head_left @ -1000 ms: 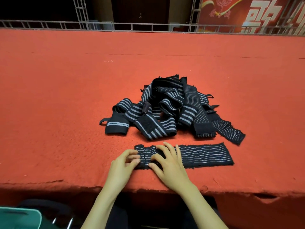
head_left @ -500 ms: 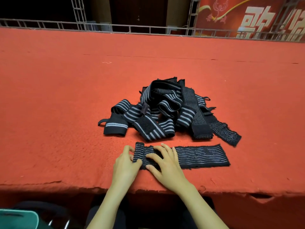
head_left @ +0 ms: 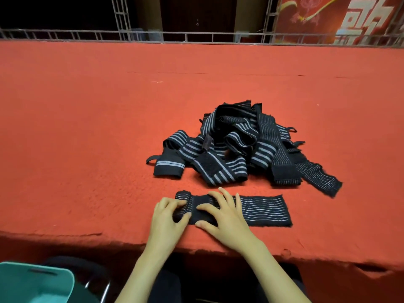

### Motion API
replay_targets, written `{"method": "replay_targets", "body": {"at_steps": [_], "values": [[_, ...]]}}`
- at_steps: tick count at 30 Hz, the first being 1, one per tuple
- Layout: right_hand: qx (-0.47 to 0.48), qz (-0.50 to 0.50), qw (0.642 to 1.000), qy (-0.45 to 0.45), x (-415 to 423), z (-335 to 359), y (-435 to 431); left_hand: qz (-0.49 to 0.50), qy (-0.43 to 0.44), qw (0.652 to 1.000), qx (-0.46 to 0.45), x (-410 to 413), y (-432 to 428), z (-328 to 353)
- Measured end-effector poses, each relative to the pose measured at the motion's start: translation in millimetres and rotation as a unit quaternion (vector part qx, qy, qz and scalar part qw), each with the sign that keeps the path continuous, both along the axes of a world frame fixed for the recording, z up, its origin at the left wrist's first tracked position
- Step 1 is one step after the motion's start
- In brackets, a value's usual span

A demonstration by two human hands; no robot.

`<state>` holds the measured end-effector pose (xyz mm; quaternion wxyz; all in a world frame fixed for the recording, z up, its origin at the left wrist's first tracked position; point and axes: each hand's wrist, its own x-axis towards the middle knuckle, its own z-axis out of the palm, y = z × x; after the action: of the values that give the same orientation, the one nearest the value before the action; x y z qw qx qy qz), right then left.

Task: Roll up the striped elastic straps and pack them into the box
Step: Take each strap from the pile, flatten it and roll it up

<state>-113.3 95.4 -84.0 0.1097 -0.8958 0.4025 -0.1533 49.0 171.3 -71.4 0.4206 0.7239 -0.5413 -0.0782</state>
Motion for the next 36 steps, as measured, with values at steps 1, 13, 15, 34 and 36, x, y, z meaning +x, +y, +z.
{"method": "replay_targets", "body": {"at_steps": [1, 13, 15, 34, 36], "values": [[0.001, -0.005, 1.0, 0.0, -3.7, -0.3, -0.3, -0.008, -0.006, 1.0, -0.002, -3.9, -0.3, -1.1], [-0.006, -0.064, 0.996, -0.068, -20.5, -7.3, 9.5, -0.097, 0.194, 0.974, 0.072, 17.2, 10.2, 11.2], [-0.005, -0.063, 0.996, -0.069, -21.1, -6.8, 10.0, -0.054, 0.192, 0.978, 0.061, 14.7, 5.2, 10.3], [-0.026, -0.068, 0.993, -0.098, -21.5, -11.6, 11.3, -0.011, -0.012, 1.0, -0.007, -43.2, -18.1, 3.1], [-0.027, -0.074, 0.991, -0.109, -21.6, -15.4, 11.3, -0.035, 0.03, 0.999, 0.002, -44.5, -18.8, 3.0]]}}
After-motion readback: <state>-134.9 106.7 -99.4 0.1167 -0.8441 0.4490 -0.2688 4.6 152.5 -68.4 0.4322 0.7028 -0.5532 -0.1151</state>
